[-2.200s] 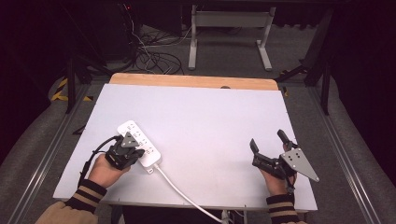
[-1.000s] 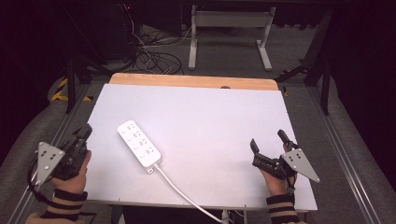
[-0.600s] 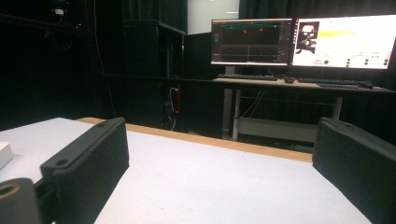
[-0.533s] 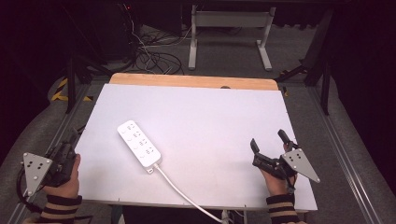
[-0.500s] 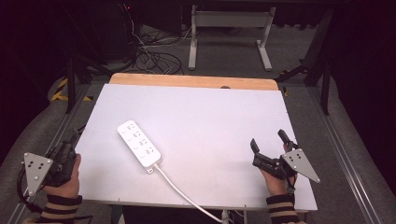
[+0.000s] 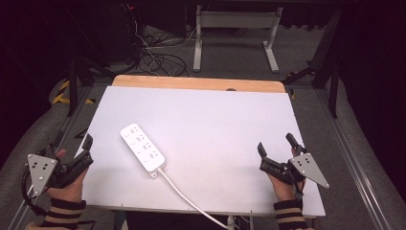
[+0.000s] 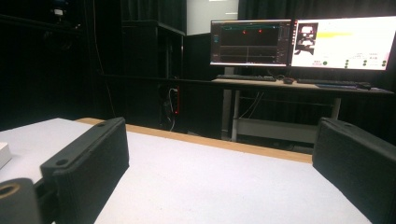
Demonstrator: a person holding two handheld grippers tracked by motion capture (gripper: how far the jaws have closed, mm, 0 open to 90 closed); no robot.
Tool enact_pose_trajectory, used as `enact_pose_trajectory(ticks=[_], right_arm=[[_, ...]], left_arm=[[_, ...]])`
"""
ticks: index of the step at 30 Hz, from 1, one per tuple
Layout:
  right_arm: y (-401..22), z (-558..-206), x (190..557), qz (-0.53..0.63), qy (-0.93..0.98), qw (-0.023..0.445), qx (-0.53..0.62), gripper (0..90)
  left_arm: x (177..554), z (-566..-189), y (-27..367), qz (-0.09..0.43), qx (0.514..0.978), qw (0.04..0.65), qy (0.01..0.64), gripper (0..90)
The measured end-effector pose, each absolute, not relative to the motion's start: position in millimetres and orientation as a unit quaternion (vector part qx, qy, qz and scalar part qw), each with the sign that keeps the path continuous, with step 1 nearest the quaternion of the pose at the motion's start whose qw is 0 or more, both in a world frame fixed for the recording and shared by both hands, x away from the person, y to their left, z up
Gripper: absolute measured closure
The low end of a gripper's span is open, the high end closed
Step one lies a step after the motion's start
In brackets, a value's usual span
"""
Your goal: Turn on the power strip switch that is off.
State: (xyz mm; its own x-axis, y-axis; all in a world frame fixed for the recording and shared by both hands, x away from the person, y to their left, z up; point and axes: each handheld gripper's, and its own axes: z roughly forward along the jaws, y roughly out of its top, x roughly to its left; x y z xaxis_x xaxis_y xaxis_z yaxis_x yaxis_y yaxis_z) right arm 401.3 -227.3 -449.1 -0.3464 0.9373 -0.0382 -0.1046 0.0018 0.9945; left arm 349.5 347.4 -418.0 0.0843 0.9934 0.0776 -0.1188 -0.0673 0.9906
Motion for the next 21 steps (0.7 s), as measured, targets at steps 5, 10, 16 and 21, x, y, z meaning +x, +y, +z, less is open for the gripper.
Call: enact_pose_trajectory(ticks=[5,10,16,21], right_arm=[[-227.6,-449.3,401.3,0.601,0.558,0.433,0.374,4.0],[-227.7,-449.5,401.6,0.6,0.56,0.434,0.373,4.0],[-228.4,-449.1,401.0,0.6,0.557,0.435,0.375,4.0],[-227.7,-449.3,400.7,0.6,0.56,0.434,0.372,4.0]], left_arm=[[354.1,-419.5,347.7,0.511,0.514,0.533,0.438,7.2],[356.3,-420.8,345.8,0.513,0.517,0.529,0.435,3.0],[357.2,-422.0,344.9,0.511,0.519,0.535,0.428,0.5],[358.4,-422.7,343.9,0.514,0.517,0.534,0.427,0.2]])
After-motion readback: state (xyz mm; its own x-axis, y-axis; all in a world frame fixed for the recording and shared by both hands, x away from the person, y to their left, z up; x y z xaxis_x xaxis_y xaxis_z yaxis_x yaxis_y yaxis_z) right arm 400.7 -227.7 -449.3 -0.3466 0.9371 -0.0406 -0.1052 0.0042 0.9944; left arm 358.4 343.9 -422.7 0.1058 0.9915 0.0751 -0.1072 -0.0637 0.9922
